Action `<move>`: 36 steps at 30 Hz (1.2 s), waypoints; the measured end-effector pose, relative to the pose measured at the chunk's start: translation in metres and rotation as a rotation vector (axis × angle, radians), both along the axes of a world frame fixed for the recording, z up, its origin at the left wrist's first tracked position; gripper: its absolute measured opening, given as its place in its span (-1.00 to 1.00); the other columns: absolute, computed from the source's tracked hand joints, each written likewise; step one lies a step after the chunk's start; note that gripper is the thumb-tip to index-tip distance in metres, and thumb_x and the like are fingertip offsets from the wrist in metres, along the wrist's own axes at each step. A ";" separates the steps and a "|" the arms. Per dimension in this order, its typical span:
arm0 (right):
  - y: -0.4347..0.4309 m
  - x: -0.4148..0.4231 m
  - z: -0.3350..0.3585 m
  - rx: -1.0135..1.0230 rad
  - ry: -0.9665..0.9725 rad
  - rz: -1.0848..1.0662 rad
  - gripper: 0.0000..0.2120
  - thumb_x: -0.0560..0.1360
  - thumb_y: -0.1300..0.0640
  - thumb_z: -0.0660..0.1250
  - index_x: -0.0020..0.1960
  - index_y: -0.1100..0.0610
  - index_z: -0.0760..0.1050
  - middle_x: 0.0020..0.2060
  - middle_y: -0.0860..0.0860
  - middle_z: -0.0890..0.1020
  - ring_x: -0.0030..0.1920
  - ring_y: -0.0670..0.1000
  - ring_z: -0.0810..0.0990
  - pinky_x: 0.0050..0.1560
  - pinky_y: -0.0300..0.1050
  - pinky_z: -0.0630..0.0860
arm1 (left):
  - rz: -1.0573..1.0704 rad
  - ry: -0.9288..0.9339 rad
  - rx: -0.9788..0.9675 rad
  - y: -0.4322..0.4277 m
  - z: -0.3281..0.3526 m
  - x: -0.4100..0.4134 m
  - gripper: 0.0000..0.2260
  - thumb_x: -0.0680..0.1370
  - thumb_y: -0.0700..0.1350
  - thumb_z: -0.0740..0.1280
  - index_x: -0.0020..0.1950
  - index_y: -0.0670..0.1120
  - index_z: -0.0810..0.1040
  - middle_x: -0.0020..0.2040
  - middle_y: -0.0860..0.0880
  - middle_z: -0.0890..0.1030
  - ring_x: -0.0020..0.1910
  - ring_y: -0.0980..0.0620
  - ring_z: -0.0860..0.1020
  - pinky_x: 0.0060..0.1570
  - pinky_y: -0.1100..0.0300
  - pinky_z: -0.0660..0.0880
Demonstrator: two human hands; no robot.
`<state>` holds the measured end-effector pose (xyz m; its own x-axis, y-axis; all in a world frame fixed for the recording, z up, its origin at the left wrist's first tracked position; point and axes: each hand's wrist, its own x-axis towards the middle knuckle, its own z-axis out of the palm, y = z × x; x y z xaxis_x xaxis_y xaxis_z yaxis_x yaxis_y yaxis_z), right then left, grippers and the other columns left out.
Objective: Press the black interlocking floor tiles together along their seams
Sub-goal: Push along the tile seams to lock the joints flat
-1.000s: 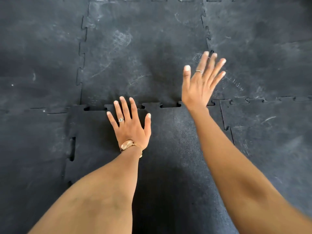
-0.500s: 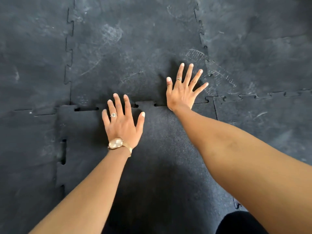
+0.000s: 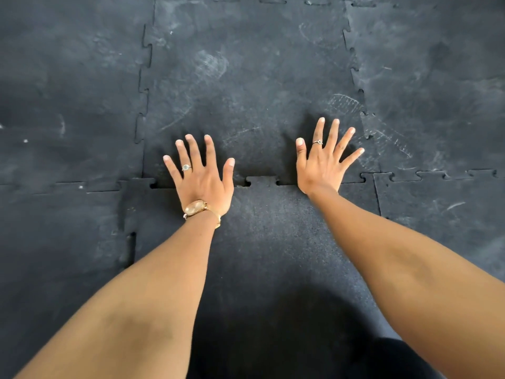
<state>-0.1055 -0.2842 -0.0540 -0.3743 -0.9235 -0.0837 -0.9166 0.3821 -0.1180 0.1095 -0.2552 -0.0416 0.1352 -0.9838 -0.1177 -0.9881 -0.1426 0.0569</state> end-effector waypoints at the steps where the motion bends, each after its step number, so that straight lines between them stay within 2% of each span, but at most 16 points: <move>1: 0.001 0.000 0.002 0.006 -0.009 -0.006 -0.35 0.61 -0.27 -0.22 0.60 0.02 -0.14 0.60 0.07 -0.11 0.55 0.26 -0.26 0.43 0.48 -0.25 | -0.020 0.012 0.001 0.000 0.006 -0.001 -0.37 0.61 0.24 -0.24 0.61 -0.05 -0.06 0.61 -0.19 -0.04 0.58 -0.18 -0.11 0.50 -0.25 -0.15; 4: 0.002 0.001 0.004 0.017 -0.026 -0.001 -0.34 0.60 -0.28 -0.23 0.60 0.02 -0.13 0.60 0.07 -0.09 0.55 0.26 -0.25 0.44 0.48 -0.22 | -0.094 0.058 -0.056 0.025 0.016 0.016 -0.38 0.64 0.22 -0.19 0.61 -0.09 -0.08 0.60 -0.20 -0.06 0.59 -0.16 -0.08 0.53 -0.16 -0.19; 6: 0.002 0.000 0.004 0.014 -0.038 0.011 -0.33 0.60 -0.29 -0.25 0.60 0.02 -0.12 0.60 0.07 -0.08 0.55 0.27 -0.24 0.43 0.49 -0.22 | -0.008 0.038 -0.111 0.063 0.015 0.043 -0.37 0.64 0.22 -0.13 0.61 -0.13 -0.02 0.60 -0.21 0.00 0.58 -0.18 -0.01 0.53 -0.15 -0.15; 9: 0.004 0.000 0.004 -0.009 -0.044 0.023 -0.33 0.60 -0.29 -0.25 0.60 0.03 -0.11 0.60 0.08 -0.07 0.55 0.28 -0.24 0.41 0.52 -0.23 | 0.080 -0.040 -0.027 0.112 0.007 0.073 -0.31 0.63 0.24 -0.16 0.59 -0.22 0.00 0.59 -0.23 0.05 0.57 -0.20 0.02 0.51 -0.22 -0.04; 11: 0.003 0.001 0.007 -0.032 -0.026 0.033 -0.35 0.62 -0.27 -0.21 0.60 0.04 -0.10 0.60 0.08 -0.07 0.55 0.28 -0.23 0.41 0.53 -0.22 | 0.052 -0.090 -0.003 0.115 -0.001 0.077 -0.29 0.62 0.25 -0.17 0.59 -0.22 -0.04 0.59 -0.22 0.02 0.58 -0.18 -0.01 0.52 -0.22 -0.10; 14: 0.011 0.009 0.018 -0.087 -0.027 0.061 -0.36 0.65 -0.20 -0.11 0.60 0.14 -0.09 0.59 0.14 -0.06 0.56 0.28 -0.20 0.45 0.47 -0.18 | 0.057 -0.055 0.009 0.111 -0.002 0.075 -0.29 0.61 0.26 -0.16 0.60 -0.21 -0.06 0.60 -0.21 -0.02 0.58 -0.17 -0.04 0.51 -0.22 -0.11; 16: 0.012 0.025 0.027 -0.183 -0.100 0.147 -0.35 0.66 -0.16 -0.04 0.59 0.21 -0.08 0.58 0.20 -0.04 0.56 0.29 -0.18 0.48 0.41 -0.15 | 0.061 -0.039 0.003 0.111 -0.004 0.077 -0.29 0.60 0.26 -0.15 0.60 -0.20 -0.03 0.60 -0.21 0.00 0.58 -0.17 -0.02 0.51 -0.22 -0.09; 19: 0.002 0.068 0.048 -0.489 -0.322 0.234 -0.34 0.65 -0.15 0.02 0.58 0.23 -0.06 0.57 0.23 0.01 0.55 0.29 -0.17 0.54 0.22 -0.24 | 0.074 -0.002 0.003 0.110 -0.002 0.077 -0.28 0.60 0.27 -0.14 0.60 -0.18 -0.02 0.60 -0.20 0.00 0.58 -0.17 -0.01 0.52 -0.20 -0.08; 21: -0.007 0.096 0.053 -0.592 -0.316 0.281 -0.35 0.64 -0.17 0.00 0.58 0.18 -0.03 0.58 0.17 0.03 0.56 0.26 -0.16 0.53 0.11 -0.31 | 0.075 -0.006 -0.013 0.110 -0.004 0.077 -0.28 0.60 0.28 -0.14 0.60 -0.17 -0.03 0.60 -0.19 -0.01 0.58 -0.16 -0.01 0.52 -0.19 -0.08; 22: -0.009 0.105 0.049 -0.508 -0.246 0.316 -0.35 0.64 -0.18 -0.02 0.59 0.16 -0.04 0.58 0.16 0.01 0.56 0.26 -0.15 0.53 0.15 -0.31 | 0.079 -0.005 -0.021 0.110 -0.006 0.078 -0.28 0.60 0.28 -0.13 0.60 -0.17 -0.03 0.60 -0.19 0.00 0.58 -0.16 -0.01 0.52 -0.19 -0.08; 24: -0.004 0.112 0.027 -0.176 -0.077 0.337 -0.32 0.63 -0.23 -0.09 0.60 0.12 -0.12 0.59 0.15 -0.09 0.56 0.26 -0.19 0.50 0.36 -0.23 | 0.082 0.004 -0.035 0.111 -0.008 0.078 -0.28 0.60 0.28 -0.11 0.60 -0.16 -0.02 0.60 -0.18 0.00 0.58 -0.16 0.00 0.53 -0.18 -0.09; 25: -0.004 0.112 0.015 -0.077 -0.038 0.328 -0.32 0.63 -0.25 -0.13 0.60 0.10 -0.16 0.59 0.14 -0.14 0.56 0.24 -0.23 0.48 0.41 -0.20 | 0.078 0.003 -0.048 0.110 -0.010 0.077 -0.28 0.60 0.28 -0.10 0.61 -0.16 -0.02 0.60 -0.18 0.01 0.58 -0.16 0.00 0.53 -0.18 -0.09; 30: -0.008 0.109 0.008 0.005 -0.015 0.316 -0.30 0.59 -0.31 -0.25 0.60 0.06 -0.17 0.60 0.08 -0.14 0.55 0.24 -0.28 0.44 0.47 -0.25 | 0.074 0.002 -0.055 0.111 -0.008 0.078 -0.28 0.60 0.28 -0.09 0.60 -0.16 -0.02 0.60 -0.18 0.00 0.58 -0.15 0.00 0.53 -0.18 -0.09; 33: -0.007 0.111 0.010 0.082 0.006 0.300 -0.31 0.58 -0.31 -0.26 0.60 0.03 -0.17 0.60 0.06 -0.13 0.55 0.26 -0.29 0.44 0.47 -0.25 | 0.098 0.033 -0.020 0.110 -0.003 0.077 -0.28 0.59 0.29 -0.10 0.61 -0.15 -0.03 0.61 -0.17 -0.01 0.59 -0.14 -0.02 0.53 -0.15 -0.09; 36: -0.007 0.111 0.014 0.087 -0.001 0.305 -0.33 0.59 -0.30 -0.25 0.60 0.02 -0.18 0.60 0.05 -0.13 0.55 0.26 -0.29 0.45 0.46 -0.24 | 0.027 0.102 -0.061 0.111 0.010 0.093 -0.31 0.60 0.27 -0.09 0.60 -0.15 0.00 0.60 -0.17 0.03 0.58 -0.14 0.01 0.55 -0.12 -0.06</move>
